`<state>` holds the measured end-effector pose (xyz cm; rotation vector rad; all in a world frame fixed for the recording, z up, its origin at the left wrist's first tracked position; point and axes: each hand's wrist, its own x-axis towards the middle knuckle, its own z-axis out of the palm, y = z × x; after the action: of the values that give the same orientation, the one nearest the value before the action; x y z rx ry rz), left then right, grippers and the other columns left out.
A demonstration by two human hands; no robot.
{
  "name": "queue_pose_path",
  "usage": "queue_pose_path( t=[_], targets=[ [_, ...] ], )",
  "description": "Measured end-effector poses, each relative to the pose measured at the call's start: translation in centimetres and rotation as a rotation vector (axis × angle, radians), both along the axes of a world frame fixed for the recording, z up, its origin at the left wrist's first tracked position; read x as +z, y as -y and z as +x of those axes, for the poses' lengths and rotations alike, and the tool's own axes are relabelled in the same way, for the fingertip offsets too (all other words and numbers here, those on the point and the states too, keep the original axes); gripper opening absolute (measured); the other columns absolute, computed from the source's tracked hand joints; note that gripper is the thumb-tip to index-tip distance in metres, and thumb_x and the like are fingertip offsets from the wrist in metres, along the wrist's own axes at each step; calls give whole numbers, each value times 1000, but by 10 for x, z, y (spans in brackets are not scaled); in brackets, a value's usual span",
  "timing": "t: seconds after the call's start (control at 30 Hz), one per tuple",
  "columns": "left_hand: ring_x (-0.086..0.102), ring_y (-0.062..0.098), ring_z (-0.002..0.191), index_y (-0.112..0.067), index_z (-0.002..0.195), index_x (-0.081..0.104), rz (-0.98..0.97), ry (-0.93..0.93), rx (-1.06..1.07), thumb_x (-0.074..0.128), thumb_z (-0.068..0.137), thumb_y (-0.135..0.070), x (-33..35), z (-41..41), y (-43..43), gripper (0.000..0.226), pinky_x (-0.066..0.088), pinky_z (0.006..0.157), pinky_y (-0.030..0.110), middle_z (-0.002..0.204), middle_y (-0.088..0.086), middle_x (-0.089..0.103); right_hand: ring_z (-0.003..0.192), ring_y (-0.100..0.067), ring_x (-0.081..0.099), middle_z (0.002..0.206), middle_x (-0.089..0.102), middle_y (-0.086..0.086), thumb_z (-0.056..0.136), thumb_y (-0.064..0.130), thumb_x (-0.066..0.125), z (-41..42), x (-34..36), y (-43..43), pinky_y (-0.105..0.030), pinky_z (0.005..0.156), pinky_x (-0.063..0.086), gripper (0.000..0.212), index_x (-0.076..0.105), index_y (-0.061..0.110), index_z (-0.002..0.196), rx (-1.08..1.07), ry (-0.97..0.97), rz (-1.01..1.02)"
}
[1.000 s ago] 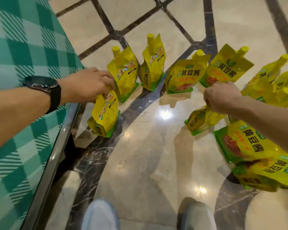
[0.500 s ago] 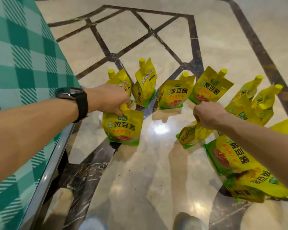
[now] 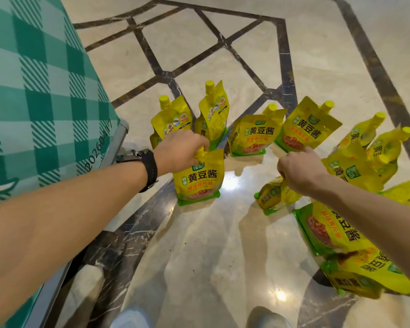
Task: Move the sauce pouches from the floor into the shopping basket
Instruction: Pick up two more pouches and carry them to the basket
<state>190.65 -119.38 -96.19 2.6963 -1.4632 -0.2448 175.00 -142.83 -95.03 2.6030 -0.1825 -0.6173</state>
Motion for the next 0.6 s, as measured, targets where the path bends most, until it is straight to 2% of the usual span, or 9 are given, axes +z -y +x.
queue_pose_path(
  t=[0.13,0.23,0.3,0.33,0.4,0.47,0.53,0.6],
  targets=[
    [63,26,98,-28,114,64,-51,-76,58,75,86,-29,-6,8,-6,30,42,68,34,101,1,68,59,-20,40,62,47,-1,78,-4,56,4,5,-20,-38,82,25,24,50,18,69,137,91,44],
    [62,25,98,-27,113,64,-65,-102,67,75,86,-28,-6,11,-4,29,42,69,34,100,2,67,81,-23,54,76,63,2,72,3,60,1,-9,-28,-39,88,26,16,65,18,75,293,126,100],
    [63,24,94,-26,112,65,-107,-109,99,76,84,-27,-8,9,-2,30,49,71,36,96,1,69,86,-20,55,78,66,9,64,7,69,0,-10,-31,-39,87,29,18,70,23,73,362,138,219],
    [64,23,91,-26,109,66,-149,-115,128,76,82,-28,-10,8,-3,29,53,72,38,94,0,70,93,-19,55,86,67,10,65,10,70,1,-7,-32,-38,87,30,20,72,25,78,355,130,303],
    [65,23,87,-23,100,67,-231,-176,194,77,79,-31,-18,4,-4,24,56,71,41,90,-1,71,115,-20,48,115,61,6,72,22,65,6,9,-37,-40,94,32,30,73,28,100,150,86,540],
    [64,21,82,-21,92,68,-255,-273,243,80,77,-36,-26,2,-8,24,52,66,37,87,-2,70,123,-25,43,125,50,-3,76,45,56,11,23,-36,-43,98,36,47,64,24,117,-97,228,657],
    [62,17,78,-22,84,69,-247,-372,266,82,78,-39,-32,1,-12,23,45,63,32,81,-5,69,113,-30,50,118,50,-10,82,64,50,11,30,-28,-45,90,47,62,52,15,119,-268,376,511],
    [62,17,79,-22,84,71,-274,-459,268,81,81,-38,-34,-2,-14,18,44,65,31,82,-6,69,89,-33,65,101,62,-14,85,69,49,6,29,-23,-42,72,56,66,43,10,115,-490,260,468]
  ],
)
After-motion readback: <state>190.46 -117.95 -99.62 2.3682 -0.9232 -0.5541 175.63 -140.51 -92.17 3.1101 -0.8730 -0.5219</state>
